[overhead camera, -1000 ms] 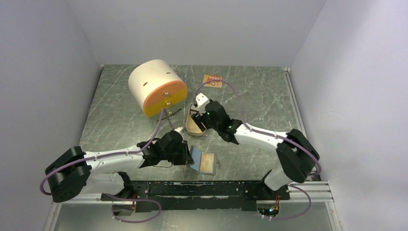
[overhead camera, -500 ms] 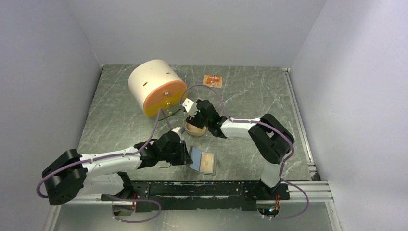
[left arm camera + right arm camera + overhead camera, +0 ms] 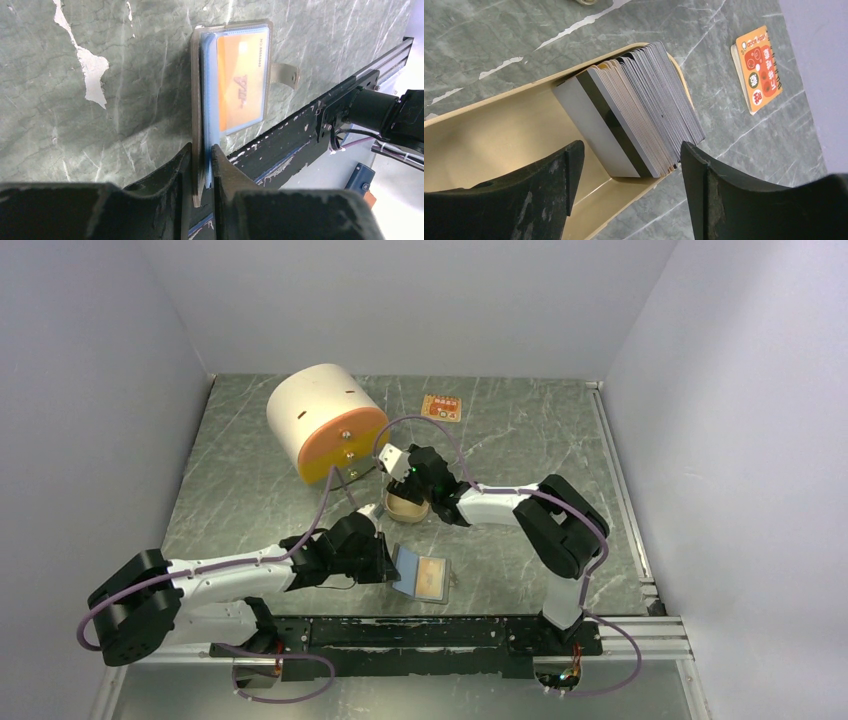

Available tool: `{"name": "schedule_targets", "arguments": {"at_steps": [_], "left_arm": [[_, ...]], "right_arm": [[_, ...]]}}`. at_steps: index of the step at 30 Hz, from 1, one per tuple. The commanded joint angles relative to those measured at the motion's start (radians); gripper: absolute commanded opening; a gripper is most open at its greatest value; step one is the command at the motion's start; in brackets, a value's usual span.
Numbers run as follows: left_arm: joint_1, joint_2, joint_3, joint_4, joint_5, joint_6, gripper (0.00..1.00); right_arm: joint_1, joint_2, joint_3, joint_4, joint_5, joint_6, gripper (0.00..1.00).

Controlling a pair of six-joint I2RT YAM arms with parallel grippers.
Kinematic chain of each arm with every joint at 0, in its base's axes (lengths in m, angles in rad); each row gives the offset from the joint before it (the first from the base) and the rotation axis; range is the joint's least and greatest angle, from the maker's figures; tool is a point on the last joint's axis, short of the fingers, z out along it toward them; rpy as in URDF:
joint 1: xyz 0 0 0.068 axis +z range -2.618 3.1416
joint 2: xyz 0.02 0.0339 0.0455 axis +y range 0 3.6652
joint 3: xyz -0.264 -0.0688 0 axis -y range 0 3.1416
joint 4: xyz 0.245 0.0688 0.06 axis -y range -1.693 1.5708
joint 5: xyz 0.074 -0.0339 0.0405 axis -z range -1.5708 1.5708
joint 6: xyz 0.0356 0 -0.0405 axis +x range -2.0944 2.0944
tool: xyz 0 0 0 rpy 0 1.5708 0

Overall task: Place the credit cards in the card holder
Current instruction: Pick up the credit card from the storage box.

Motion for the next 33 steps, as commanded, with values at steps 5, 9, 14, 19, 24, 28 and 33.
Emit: {"name": "schedule_targets", "arguments": {"at_steps": [5,9,14,19,24,28,33], "left_arm": [[0.007,-0.017,-0.005,-0.003,-0.017,-0.010,0.23],[0.007,-0.029,-0.011,0.000,-0.022,-0.012,0.22],[0.007,-0.026,-0.011,0.001,-0.020,-0.012,0.22],[0.007,-0.023,-0.007,-0.003,-0.019,-0.009,0.22],[0.007,-0.036,-0.017,-0.001,-0.023,-0.017,0.21],[0.006,-0.037,-0.016,0.000,-0.024,-0.018,0.21],[0.007,-0.033,-0.016,0.000,-0.021,-0.017,0.21]], "right_arm": [[-0.007,-0.010,0.019,0.028,0.042,-0.057,0.78],[-0.007,0.003,0.015,0.050,0.064,-0.077,0.80],[-0.007,0.024,0.021,0.050,0.072,-0.094,0.81],[-0.006,0.051,0.056,0.041,0.062,-0.113,0.79],[-0.010,0.058,0.062,0.052,0.082,-0.109,0.75],[-0.019,0.053,0.073,0.051,0.101,-0.092,0.71],[-0.031,0.028,0.071,0.052,0.103,-0.071,0.63]]}}
